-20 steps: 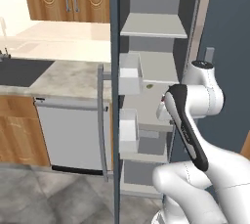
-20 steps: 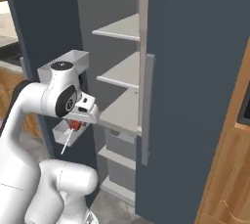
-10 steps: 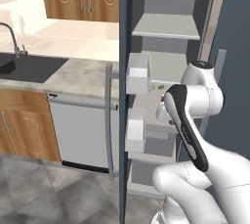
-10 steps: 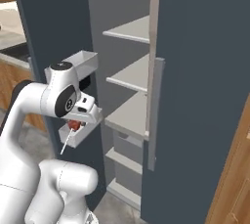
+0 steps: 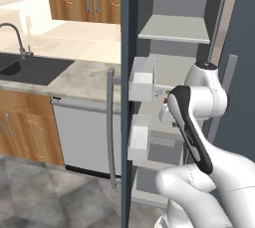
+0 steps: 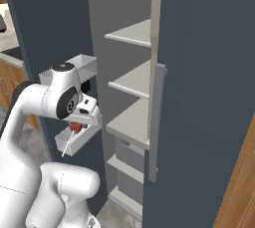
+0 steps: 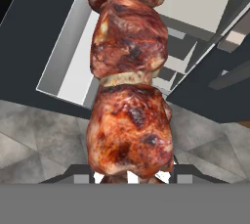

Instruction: Store the kebab skewer in the freezer for long-term storage. Close the freezer door after placing the cooked food.

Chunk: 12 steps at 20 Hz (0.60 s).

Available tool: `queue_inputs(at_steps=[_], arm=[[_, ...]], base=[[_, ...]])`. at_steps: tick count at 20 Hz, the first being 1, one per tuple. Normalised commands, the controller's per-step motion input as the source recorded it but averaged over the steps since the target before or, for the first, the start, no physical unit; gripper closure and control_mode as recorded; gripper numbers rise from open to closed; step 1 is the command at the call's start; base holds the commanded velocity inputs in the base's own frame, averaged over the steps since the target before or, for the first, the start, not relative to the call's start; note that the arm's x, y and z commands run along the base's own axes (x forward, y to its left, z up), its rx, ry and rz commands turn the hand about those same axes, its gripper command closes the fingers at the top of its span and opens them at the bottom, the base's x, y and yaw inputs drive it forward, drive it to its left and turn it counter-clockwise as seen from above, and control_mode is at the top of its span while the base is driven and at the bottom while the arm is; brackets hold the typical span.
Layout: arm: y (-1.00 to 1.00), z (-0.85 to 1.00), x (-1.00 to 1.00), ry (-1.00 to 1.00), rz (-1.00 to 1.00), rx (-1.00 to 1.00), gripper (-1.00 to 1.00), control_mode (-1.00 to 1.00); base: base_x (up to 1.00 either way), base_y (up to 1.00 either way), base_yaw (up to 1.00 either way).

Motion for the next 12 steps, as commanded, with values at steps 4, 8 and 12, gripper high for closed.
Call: queue_inputs(at_steps=[4, 8, 12], arm=[[0.0, 0.0, 0.0, 0.0, 0.0, 0.0, 1.0, 1.0], [0.0, 0.0, 0.0, 0.0, 0.0, 0.0, 1.0, 1.0], [0.0, 0.0, 0.0, 0.0, 0.0, 0.0, 1.0, 1.0]], base=[[0.0, -0.1, 0.03], [0.0, -0.32, 0.0], [-0.08, -0.37, -0.02]])
